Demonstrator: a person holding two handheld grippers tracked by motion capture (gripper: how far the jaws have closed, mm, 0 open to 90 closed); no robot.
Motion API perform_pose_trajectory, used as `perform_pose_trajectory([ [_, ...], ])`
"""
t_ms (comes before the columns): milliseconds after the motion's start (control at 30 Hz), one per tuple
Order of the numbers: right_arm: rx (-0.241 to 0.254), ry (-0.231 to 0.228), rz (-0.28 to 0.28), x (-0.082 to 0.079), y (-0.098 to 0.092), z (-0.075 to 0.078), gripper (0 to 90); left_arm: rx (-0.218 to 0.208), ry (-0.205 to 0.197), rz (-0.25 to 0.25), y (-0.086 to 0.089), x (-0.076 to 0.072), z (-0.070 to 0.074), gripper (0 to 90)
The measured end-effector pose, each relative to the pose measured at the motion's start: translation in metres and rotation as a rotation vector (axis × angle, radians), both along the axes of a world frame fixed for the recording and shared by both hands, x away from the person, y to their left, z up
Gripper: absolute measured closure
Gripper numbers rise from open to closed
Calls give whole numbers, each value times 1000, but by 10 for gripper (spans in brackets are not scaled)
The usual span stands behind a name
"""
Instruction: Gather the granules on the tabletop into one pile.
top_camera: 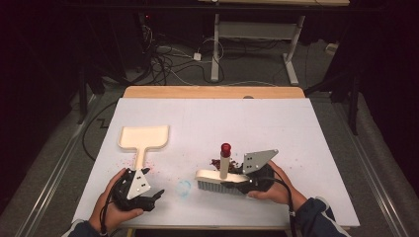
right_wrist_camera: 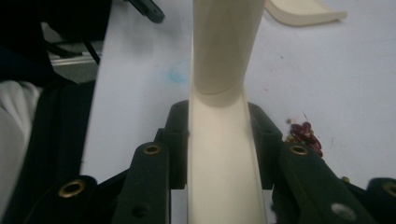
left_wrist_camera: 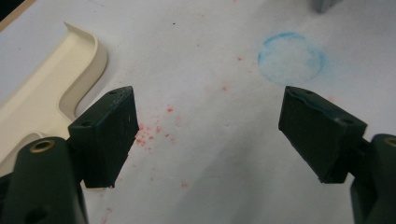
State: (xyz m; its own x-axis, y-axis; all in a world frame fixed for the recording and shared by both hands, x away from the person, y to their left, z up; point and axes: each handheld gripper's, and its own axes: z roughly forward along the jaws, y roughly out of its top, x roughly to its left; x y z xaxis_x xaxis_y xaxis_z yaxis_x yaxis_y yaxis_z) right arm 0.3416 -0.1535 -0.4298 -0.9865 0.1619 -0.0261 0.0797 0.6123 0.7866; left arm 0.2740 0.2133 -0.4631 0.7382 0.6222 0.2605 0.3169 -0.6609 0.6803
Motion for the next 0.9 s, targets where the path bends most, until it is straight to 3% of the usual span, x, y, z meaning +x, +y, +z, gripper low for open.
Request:
perform_pose_trajectory([
  [233,39,0,-11,35,0,-5,674,13,12,-15,-4,1,-3,190],
  [400,23,-54,-42,40,1,1,675,12,15,-13,-3,2,-3,190],
  [467,54,-47,-45,42,-2,3,675,13,15,-16,-3,1,-3,190],
  [533,76,-42,-34,41,-4,6,675,14,14,-17,-3,0,-3,190],
  [700,68,-78,-63,29,-13,19,675,13,6,-17,-3,-1,-2,190],
  [900,81,-95,-178,9,-45,42,676,5,-6,-14,-2,-3,1,190],
])
